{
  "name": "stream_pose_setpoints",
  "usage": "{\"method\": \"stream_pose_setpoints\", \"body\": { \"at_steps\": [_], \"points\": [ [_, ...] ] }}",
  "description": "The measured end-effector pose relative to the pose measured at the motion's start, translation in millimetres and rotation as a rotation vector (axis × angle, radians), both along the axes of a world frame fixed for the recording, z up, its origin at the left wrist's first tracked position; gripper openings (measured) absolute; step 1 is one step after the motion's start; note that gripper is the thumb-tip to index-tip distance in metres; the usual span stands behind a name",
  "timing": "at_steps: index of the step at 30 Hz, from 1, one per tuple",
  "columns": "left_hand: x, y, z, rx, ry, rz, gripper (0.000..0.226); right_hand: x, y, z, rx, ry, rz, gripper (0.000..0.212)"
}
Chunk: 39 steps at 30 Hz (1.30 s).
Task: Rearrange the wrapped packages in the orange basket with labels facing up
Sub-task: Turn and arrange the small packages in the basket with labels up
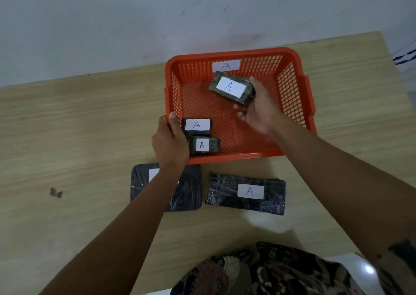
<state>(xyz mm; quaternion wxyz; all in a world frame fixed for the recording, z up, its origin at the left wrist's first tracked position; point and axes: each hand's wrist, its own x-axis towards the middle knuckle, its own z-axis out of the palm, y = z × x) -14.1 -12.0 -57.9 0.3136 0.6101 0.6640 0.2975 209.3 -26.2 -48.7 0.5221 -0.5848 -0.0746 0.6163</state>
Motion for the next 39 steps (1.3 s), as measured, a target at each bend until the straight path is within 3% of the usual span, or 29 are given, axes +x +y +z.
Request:
{"method": "stream_pose_setpoints", "body": {
  "at_steps": [3,9,12,16,24,29,33,39],
  "points": [
    [-1,0,-1,0.003,0.007,-0.007,0.040,10,-6,6,-0.022,-0.036,0.149,0.039],
    [-2,-1,-2,0.014,0.019,-0.004,0.039,27,-20,13,-0.179,-0.403,0.434,0.026],
    [-2,0,-3,0.011,0.011,-0.007,0.042,33,-29,15,-0.219,-0.492,0.558,0.019],
    [-3,0,-3,0.013,0.024,0.003,0.042,34,-36,21,-0.240,-0.695,0.845,0.028],
    [-3,0,-2,0.030,0.034,0.007,0.039,19,-51,11,-0.097,-0.799,0.891,0.028],
    [-2,0,-1,0.031,0.030,0.003,0.039,23,-52,5,-0.117,-0.910,1.063,0.027],
    [-3,1,-2,0.048,0.034,-0.007,0.041,15,-51,-2,-0.106,-0.947,0.978,0.030],
    [-2,-1,0,0.034,0.046,0.004,0.038,4,-51,-1,-0.109,-1.215,1.006,0.024]
  ]
}}
